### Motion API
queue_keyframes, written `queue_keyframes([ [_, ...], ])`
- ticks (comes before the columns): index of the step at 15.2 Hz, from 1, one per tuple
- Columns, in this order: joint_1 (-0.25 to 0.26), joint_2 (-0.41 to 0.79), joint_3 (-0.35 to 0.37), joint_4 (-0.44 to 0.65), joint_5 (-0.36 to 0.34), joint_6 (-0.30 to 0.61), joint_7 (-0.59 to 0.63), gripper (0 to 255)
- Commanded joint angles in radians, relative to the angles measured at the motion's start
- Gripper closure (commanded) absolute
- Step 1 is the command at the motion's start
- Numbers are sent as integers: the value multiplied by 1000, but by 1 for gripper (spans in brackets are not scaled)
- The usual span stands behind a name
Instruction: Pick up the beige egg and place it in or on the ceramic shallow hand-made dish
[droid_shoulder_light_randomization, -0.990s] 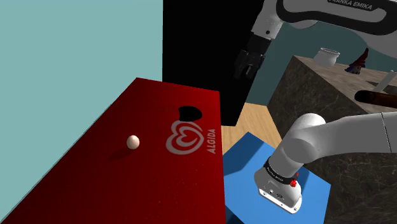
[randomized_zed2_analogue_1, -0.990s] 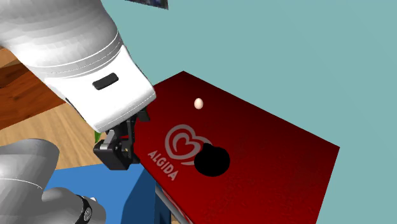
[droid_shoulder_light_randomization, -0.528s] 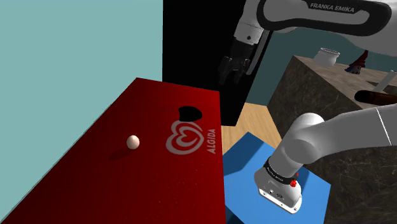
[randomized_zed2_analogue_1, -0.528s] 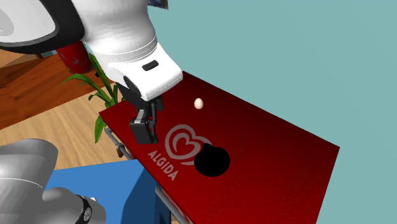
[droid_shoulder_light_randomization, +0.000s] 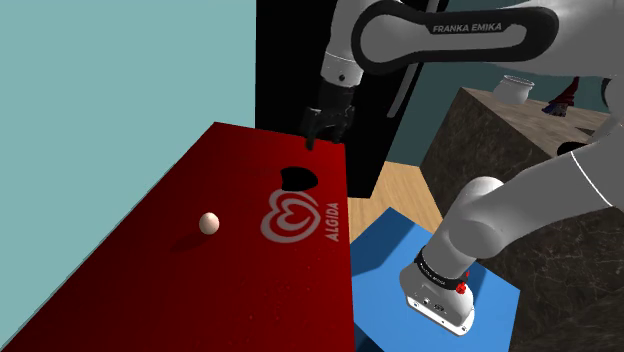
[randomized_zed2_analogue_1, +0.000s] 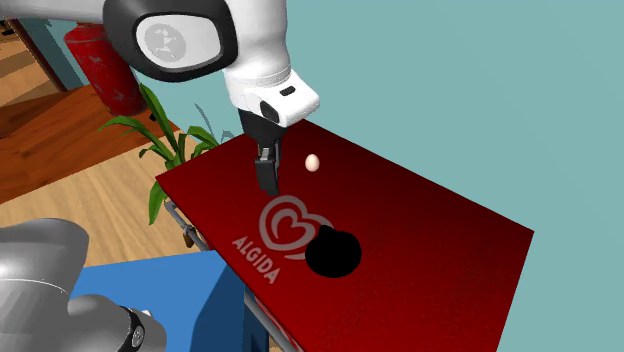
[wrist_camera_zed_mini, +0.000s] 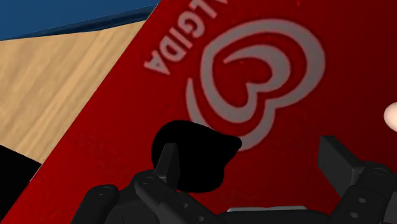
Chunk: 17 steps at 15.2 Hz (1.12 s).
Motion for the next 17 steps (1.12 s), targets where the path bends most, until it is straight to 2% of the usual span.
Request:
queue_keyframes([
  [1,7,63,44,32,-6,30,42,0],
  [8,22,309,182,167,-84,115,200,0],
  [13,46,513,258,300,-196,142,334,0],
  [17,93,689,289,432,-307,134,440,0],
])
